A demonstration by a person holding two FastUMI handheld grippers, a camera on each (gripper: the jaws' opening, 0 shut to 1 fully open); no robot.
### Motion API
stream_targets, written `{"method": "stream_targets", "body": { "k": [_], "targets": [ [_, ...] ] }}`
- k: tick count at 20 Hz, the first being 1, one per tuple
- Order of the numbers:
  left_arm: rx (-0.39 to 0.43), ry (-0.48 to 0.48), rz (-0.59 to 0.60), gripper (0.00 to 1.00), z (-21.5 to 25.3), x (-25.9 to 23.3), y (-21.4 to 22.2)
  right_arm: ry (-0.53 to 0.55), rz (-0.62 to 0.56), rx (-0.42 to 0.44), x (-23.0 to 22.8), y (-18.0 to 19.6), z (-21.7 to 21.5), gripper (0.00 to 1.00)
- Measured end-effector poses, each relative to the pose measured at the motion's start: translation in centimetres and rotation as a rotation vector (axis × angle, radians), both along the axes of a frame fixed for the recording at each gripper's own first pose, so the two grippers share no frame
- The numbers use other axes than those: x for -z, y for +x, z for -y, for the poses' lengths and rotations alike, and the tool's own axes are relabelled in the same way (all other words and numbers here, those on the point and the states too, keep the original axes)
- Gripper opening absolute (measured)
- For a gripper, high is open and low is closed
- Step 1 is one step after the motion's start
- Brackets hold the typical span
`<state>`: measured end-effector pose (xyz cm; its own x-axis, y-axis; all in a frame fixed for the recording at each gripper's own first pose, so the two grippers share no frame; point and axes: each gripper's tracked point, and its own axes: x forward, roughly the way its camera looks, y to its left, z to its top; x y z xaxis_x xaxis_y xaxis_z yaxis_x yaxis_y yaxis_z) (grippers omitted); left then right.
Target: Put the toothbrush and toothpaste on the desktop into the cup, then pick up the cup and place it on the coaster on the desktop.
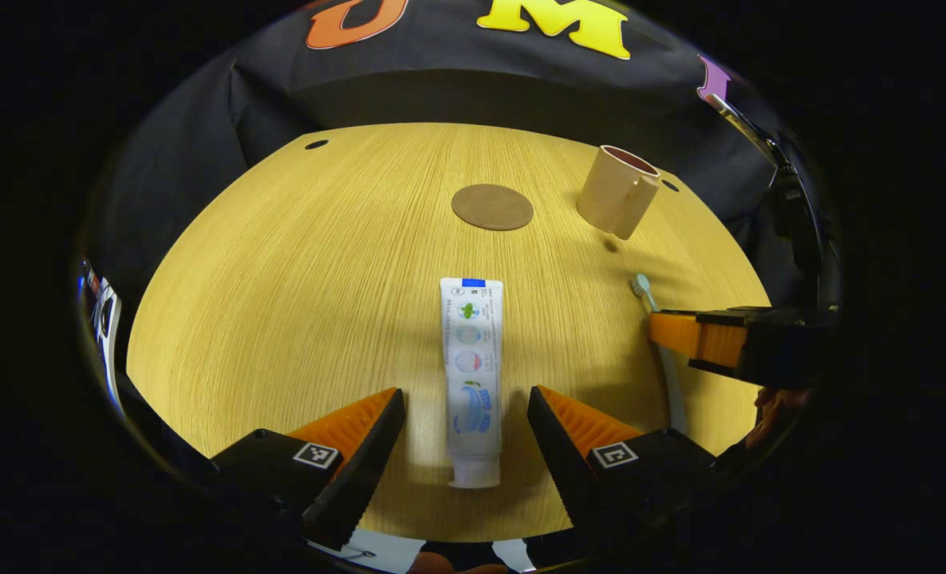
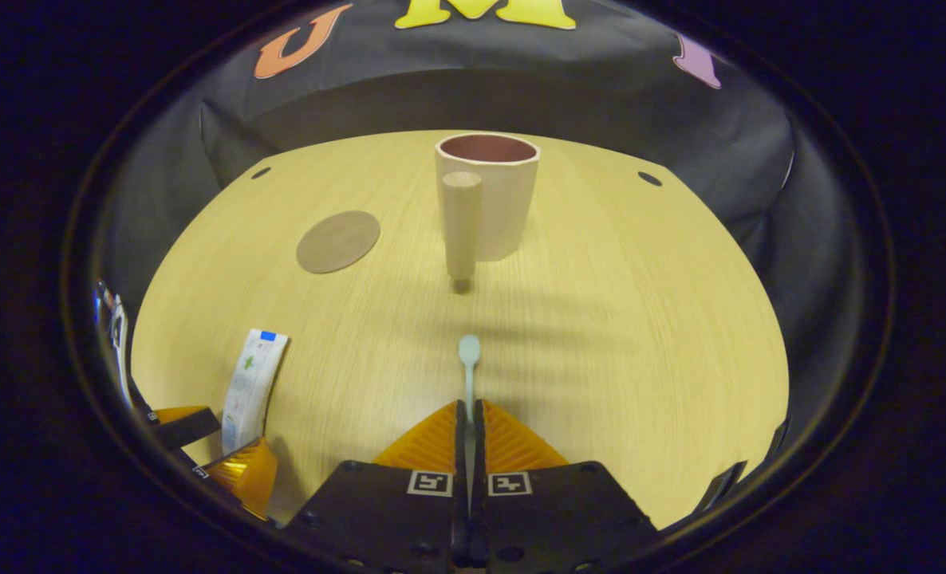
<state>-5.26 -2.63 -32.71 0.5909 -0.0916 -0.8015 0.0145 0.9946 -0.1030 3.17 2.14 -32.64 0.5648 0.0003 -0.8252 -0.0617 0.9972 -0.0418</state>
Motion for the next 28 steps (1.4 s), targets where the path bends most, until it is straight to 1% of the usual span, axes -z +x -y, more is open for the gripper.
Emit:
{"method": "stream_targets", "body": {
  "k": [4, 6, 8, 9, 10, 13, 16, 17, 22, 25, 28],
  "targets": [
    [-0.006, 0.003, -0.01, 0.98, -0.4, 0.3, 0.9, 0.009, -0.004, 0.018, -0.1, -0.1, 0.5, 0.0],
    [0.001, 0.021, -0.011, 0.95, -0.6, 0.8, 1.2, 0.014, 0.007, 0.02, -0.6, 0.0, 0.7, 0.0],
    [-0.001, 0.033, -0.015, 0.84, -0.9, 1.3, 1.5, 0.023, 0.018, 0.019, -1.1, 0.0, 0.7, 0.0],
    [0.001, 0.019, -0.017, 0.76, -0.7, 1.1, 1.4, 0.027, 0.025, 0.018, -1.3, -0.1, 0.7, 0.0],
    [0.004, 0.001, -0.025, 0.72, -0.2, 0.9, 1.4, 0.031, 0.032, 0.015, -1.6, -0.1, 0.7, 0.01],
    [0.013, -0.013, -0.045, 0.43, -0.2, -0.4, 0.6, 0.056, 0.063, 0.009, -3.2, -0.2, 0.5, 0.0],
    [0.011, -0.021, -0.049, 0.4, -0.1, -2.3, -0.4, 0.083, 0.114, 0.014, -5.7, 0.0, 0.5, 0.0],
    [0.01, -0.02, -0.042, 0.39, -0.3, -2.2, -1.0, 0.091, 0.132, 0.015, -6.3, 0.1, 0.7, 0.0],
    [0.013, -0.038, 0.015, 0.39, 0.3, -5.6, -1.0, 0.13, 0.219, 0.011, -10.9, -0.3, 0.8, 0.0],
    [0.012, -0.046, 0.054, 0.39, 0.3, -7.7, -0.8, 0.155, 0.291, 0.008, -13.9, 0.8, 0.7, 0.0],
    [-0.001, -0.056, 0.088, 0.39, 0.2, -9.5, 0.0, 0.201, 0.375, 0.011, -17.1, 3.3, 0.5, 0.0]
  ]
}}
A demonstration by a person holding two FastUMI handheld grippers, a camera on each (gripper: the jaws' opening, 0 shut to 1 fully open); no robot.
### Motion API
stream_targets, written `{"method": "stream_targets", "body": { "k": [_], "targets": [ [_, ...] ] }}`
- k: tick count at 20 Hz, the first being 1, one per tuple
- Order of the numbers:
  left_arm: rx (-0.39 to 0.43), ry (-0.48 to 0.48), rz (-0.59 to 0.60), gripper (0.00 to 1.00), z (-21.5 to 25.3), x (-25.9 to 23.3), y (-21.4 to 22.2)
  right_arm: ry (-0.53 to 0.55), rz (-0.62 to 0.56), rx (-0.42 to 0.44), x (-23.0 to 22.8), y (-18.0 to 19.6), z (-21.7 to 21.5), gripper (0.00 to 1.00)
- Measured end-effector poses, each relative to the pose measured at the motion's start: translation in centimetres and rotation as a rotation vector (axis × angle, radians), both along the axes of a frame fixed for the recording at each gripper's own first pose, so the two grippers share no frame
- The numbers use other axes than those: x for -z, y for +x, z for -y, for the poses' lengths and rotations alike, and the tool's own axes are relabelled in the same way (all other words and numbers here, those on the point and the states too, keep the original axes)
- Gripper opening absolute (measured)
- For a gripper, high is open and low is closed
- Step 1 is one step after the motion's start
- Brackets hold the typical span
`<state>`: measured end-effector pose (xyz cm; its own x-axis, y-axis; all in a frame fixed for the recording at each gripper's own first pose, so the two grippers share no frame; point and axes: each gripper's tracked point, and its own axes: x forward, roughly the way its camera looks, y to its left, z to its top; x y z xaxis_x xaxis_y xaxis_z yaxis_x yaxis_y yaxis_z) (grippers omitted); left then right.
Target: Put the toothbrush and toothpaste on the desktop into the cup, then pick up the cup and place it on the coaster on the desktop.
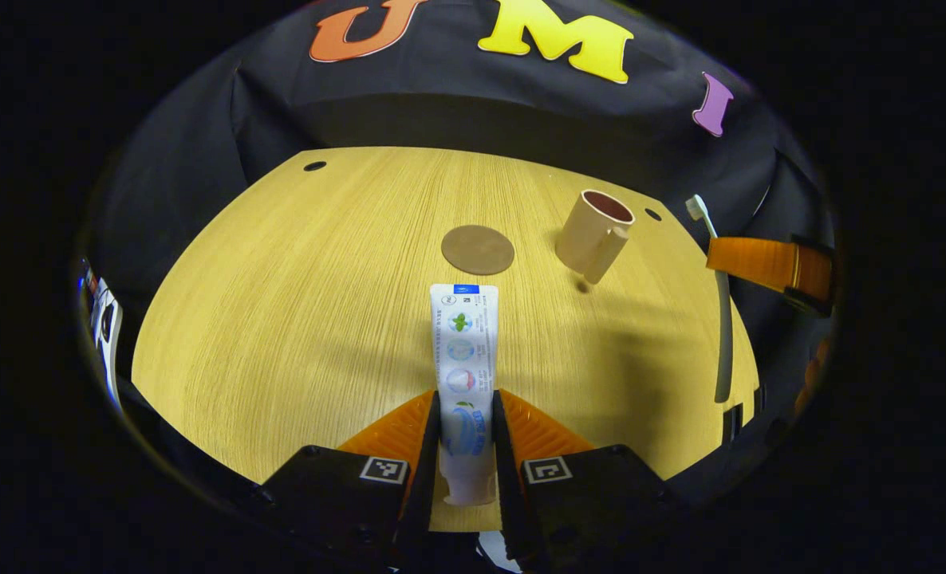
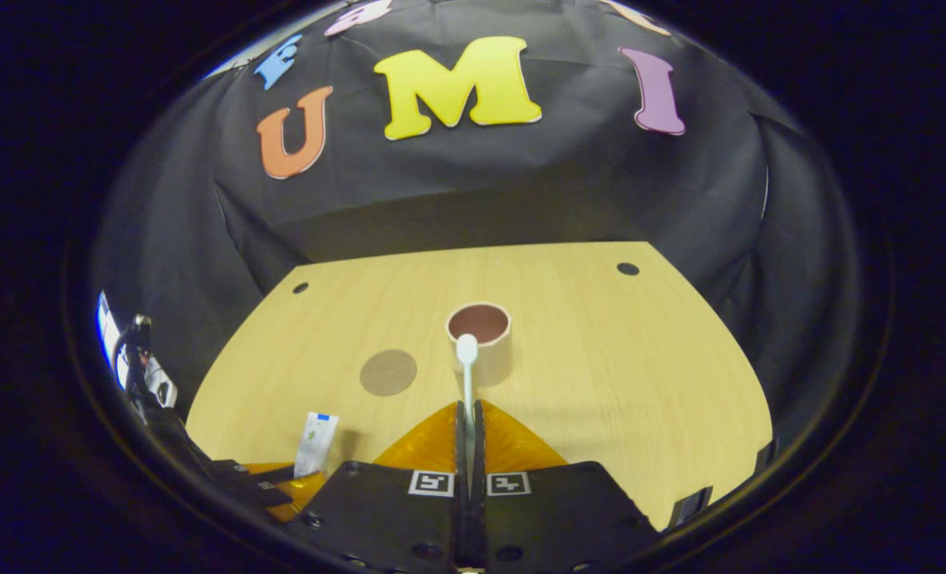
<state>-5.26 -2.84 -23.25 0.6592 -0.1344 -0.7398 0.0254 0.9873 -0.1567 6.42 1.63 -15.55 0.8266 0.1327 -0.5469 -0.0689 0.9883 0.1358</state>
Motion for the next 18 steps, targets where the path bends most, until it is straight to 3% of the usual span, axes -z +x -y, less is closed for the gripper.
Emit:
{"method": "stream_targets", "body": {
  "k": [10, 18],
  "targets": [
    [-0.075, 0.01, 0.11, 0.39, -3.0, -2.4, 3.0, 0.106, 0.286, 0.013, -6.4, 13.9, -1.0, 0.0],
    [-0.142, 0.015, 0.131, 0.39, -4.7, 0.1, 6.6, 0.125, 0.43, -0.032, -4.9, 19.8, -3.0, 0.0]
  ]
}}
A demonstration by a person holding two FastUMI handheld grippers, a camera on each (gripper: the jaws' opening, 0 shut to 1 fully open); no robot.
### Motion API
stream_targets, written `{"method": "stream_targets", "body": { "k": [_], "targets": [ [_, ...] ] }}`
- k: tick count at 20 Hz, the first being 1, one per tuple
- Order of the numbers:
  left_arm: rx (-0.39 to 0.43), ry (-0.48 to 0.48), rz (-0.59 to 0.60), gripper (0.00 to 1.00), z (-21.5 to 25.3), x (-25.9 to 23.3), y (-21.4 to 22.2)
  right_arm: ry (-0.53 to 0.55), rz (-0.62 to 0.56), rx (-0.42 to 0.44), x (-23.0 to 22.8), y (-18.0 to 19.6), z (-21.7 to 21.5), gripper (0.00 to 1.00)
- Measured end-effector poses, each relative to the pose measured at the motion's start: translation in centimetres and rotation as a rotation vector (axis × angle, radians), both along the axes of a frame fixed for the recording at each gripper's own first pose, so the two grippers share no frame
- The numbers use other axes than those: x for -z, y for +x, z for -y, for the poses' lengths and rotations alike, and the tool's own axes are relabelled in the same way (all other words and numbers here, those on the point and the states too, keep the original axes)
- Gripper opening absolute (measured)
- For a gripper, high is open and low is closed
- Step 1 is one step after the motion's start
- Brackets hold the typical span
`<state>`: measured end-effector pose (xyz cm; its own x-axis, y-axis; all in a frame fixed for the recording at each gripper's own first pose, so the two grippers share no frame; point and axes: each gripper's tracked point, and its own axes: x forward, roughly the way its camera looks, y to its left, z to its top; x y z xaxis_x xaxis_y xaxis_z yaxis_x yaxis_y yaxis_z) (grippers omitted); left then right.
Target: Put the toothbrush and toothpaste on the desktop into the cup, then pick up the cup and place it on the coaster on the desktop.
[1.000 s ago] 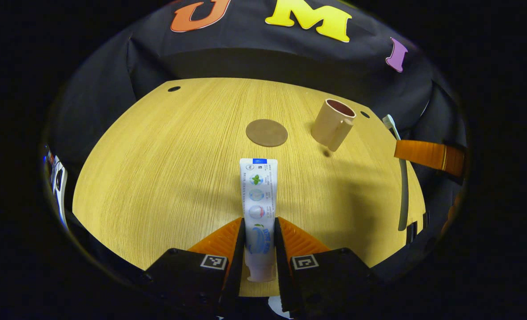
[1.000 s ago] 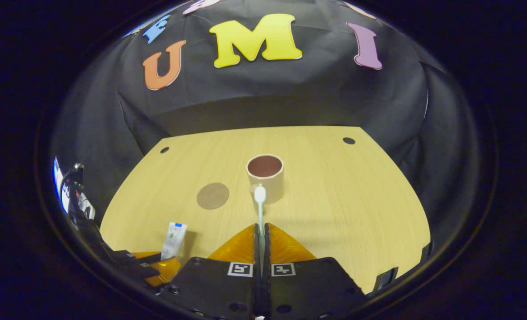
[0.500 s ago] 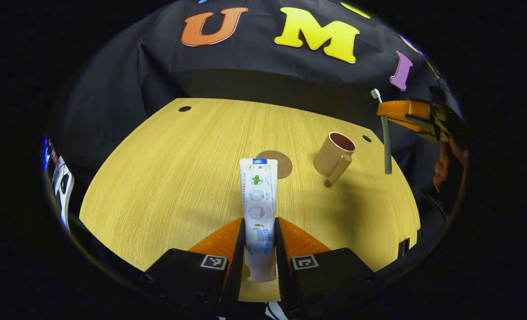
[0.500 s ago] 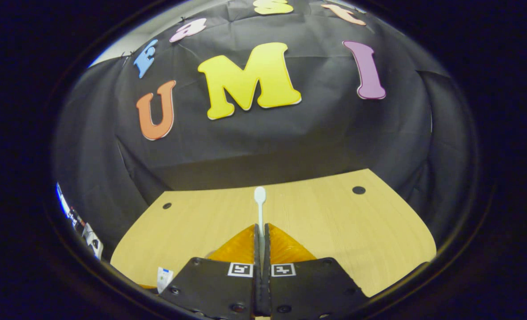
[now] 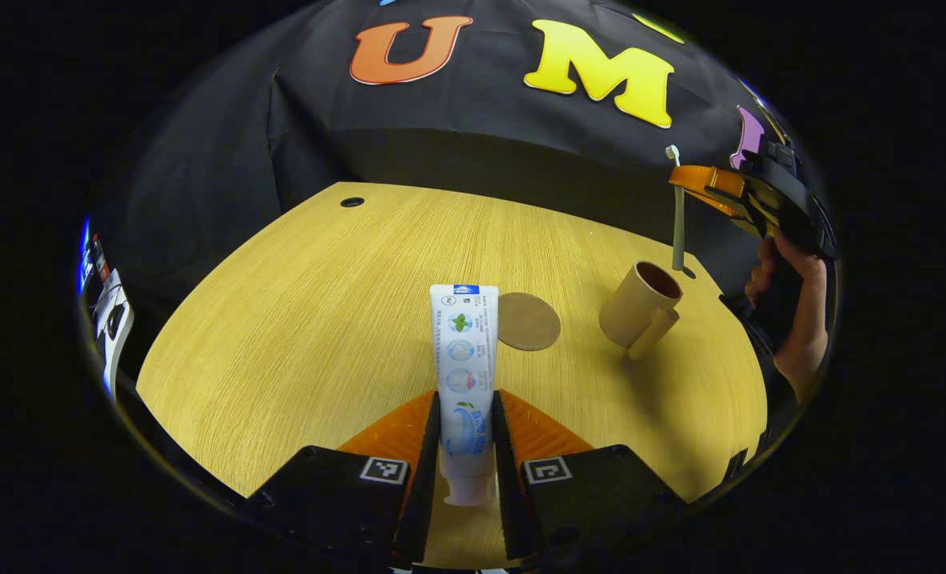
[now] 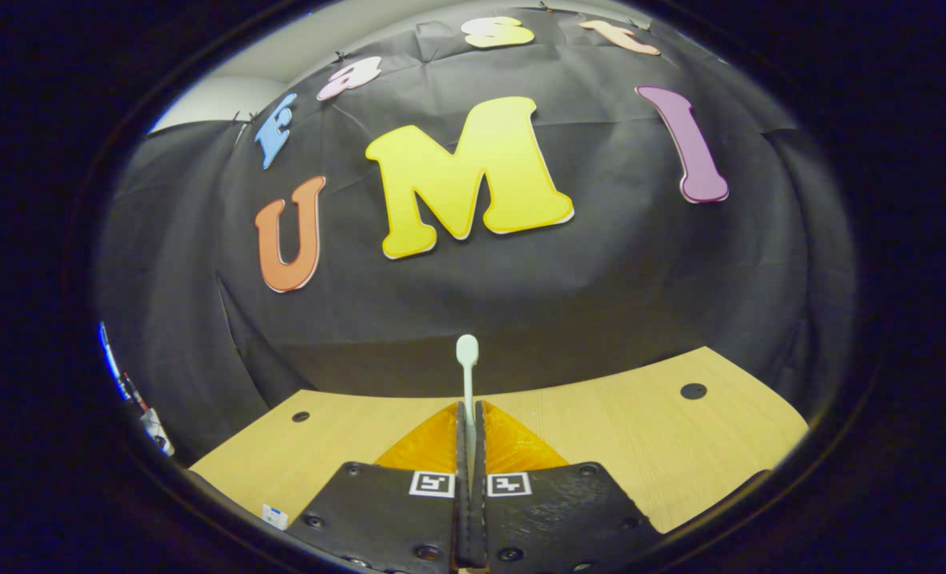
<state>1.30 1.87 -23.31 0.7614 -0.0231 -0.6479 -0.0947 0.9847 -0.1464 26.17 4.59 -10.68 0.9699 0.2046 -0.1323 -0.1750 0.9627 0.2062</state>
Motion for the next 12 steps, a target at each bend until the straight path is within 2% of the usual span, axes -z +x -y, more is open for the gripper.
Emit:
{"method": "stream_targets", "body": {
  "k": [4, 12],
  "targets": [
    [0.0, 0.006, -0.001, 0.39, -0.3, 0.9, 1.6, -0.032, 0.052, -0.009, 1.1, 1.2, -0.3, 0.0],
    [0.049, 0.025, 0.046, 0.39, 0.5, -0.4, 3.5, -0.07, 0.025, 0.007, 4.4, 1.1, 0.3, 0.01]
  ]
}}
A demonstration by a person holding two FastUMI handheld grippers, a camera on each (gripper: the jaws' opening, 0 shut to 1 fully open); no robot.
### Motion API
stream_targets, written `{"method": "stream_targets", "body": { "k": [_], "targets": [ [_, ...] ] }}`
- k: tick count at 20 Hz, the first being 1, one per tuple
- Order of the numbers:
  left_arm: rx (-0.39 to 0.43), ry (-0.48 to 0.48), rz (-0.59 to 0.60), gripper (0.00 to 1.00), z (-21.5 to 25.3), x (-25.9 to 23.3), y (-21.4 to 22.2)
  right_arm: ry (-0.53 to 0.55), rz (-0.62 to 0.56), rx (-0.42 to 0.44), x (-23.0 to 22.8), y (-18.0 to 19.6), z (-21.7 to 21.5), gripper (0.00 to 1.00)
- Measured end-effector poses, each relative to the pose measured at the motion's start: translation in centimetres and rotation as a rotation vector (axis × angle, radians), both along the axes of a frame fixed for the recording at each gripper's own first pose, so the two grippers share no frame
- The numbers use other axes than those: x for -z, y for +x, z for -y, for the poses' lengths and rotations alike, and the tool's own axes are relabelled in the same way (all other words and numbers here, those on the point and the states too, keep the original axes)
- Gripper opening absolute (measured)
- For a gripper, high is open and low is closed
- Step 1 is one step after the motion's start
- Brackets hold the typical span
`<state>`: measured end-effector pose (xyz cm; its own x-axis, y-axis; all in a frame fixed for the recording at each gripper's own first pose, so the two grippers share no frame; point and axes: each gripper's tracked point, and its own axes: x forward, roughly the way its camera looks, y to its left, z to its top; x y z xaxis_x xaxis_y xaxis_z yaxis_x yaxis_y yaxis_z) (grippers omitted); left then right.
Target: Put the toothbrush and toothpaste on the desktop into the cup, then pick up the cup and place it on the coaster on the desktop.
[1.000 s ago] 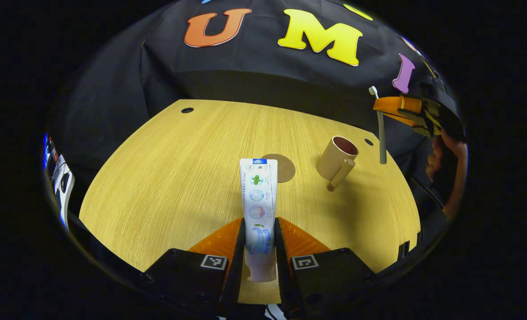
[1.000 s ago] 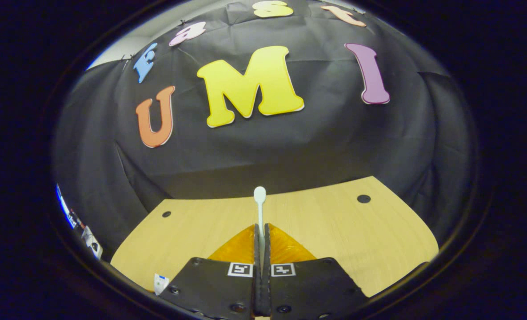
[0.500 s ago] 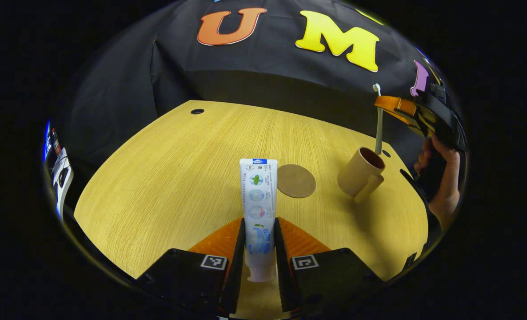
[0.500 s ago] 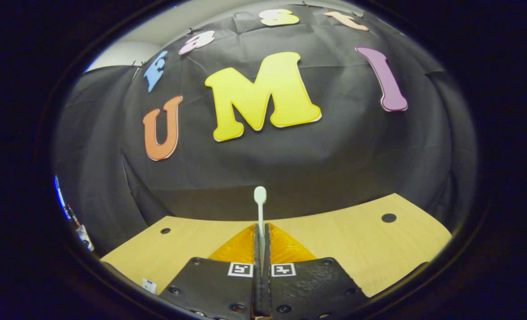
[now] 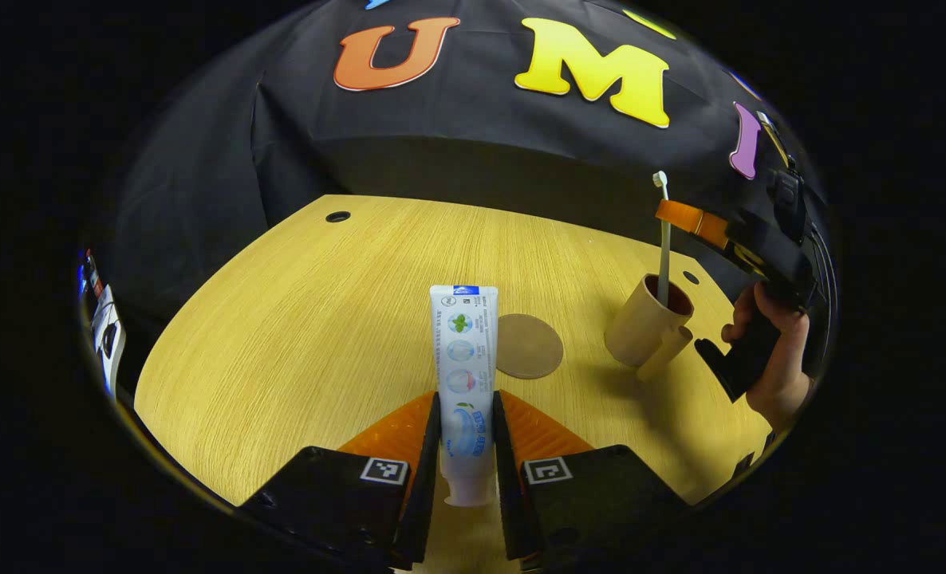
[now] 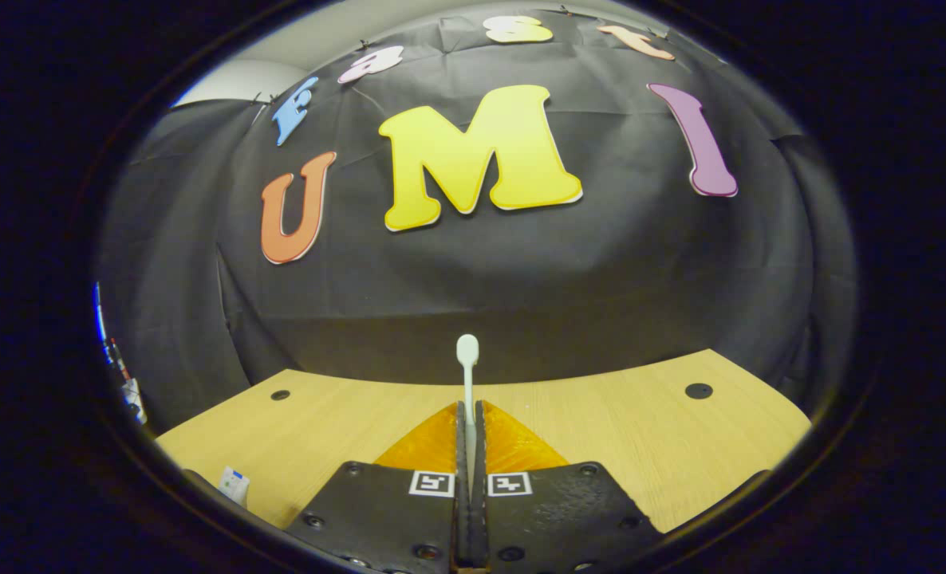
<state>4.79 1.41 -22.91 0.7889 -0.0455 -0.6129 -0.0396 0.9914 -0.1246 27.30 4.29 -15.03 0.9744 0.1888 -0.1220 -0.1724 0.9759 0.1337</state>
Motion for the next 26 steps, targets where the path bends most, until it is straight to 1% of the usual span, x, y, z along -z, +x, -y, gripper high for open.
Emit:
{"method": "stream_targets", "body": {
  "k": [3, 4, 5, 7, 8, 9, 10, 12, 15, 16, 19, 20, 22, 24, 26],
  "targets": [
    [0.009, -0.002, 0.009, 0.38, 0.3, -0.4, 0.5, -0.003, -0.01, 0.01, 1.1, -0.5, 0.3, 0.03],
    [0.014, 0.0, 0.015, 0.39, 0.4, -0.5, 0.6, -0.011, -0.006, 0.019, 1.3, -0.8, 0.5, 0.1],
    [0.02, 0.005, 0.024, 0.38, 0.5, -0.8, 0.8, -0.019, -0.01, 0.024, 1.6, -1.0, 0.7, 0.1],
    [0.03, 0.004, 0.05, 0.39, 0.7, -1.7, 1.1, -0.01, -0.032, 0.012, 1.9, -1.8, 0.5, 0.13],
    [0.034, 0.001, 0.062, 0.39, 0.9, -2.0, 1.4, -0.007, -0.039, 0.014, 1.8, -2.1, 0.6, 0.24],
    [0.04, -0.001, 0.077, 0.39, 1.2, -2.5, 1.6, -0.008, -0.037, 0.018, 1.4, -2.4, 0.9, 0.31],
    [0.048, 0.0, 0.094, 0.39, 1.4, -3.2, 1.9, -0.011, -0.033, 0.029, 1.1, -2.8, 1.1, 0.5],
    [0.063, 0.003, 0.148, 0.39, 2.2, -4.9, 2.7, -0.011, -0.042, 0.037, 0.1, -3.7, 1.4, 0.63],
    [0.088, -0.023, 0.245, 0.39, 4.1, -8.1, 4.4, -0.013, -0.046, 0.04, -2.3, -5.4, 2.2, 0.64],
    [0.101, -0.029, 0.281, 0.39, 4.8, -9.2, 5.2, -0.017, -0.043, 0.04, -2.9, -6.0, 2.7, 0.7],
    [0.151, -0.037, 0.404, 0.39, 8.0, -12.1, 7.4, -0.041, -0.034, 0.048, -4.5, -8.1, 4.9, 0.72],
    [0.166, -0.039, 0.445, 0.39, 9.2, -12.8, 8.1, -0.045, -0.034, 0.05, -4.6, -8.9, 5.8, 0.78],
    [0.198, -0.052, 0.521, 0.38, 11.7, -14.1, 9.7, -0.058, -0.042, 0.06, -4.3, -9.9, 7.6, 0.88],
    [0.228, -0.06, 0.576, 0.38, 14.2, -14.3, 10.8, -0.067, -0.059, 0.073, -3.2, -10.6, 9.6, 0.92],
    [0.258, -0.065, 0.606, 0.38, 16.8, -14.0, 12.1, -0.076, -0.085, 0.095, -1.7, -10.8, 11.8, 0.92]
  ]
}}
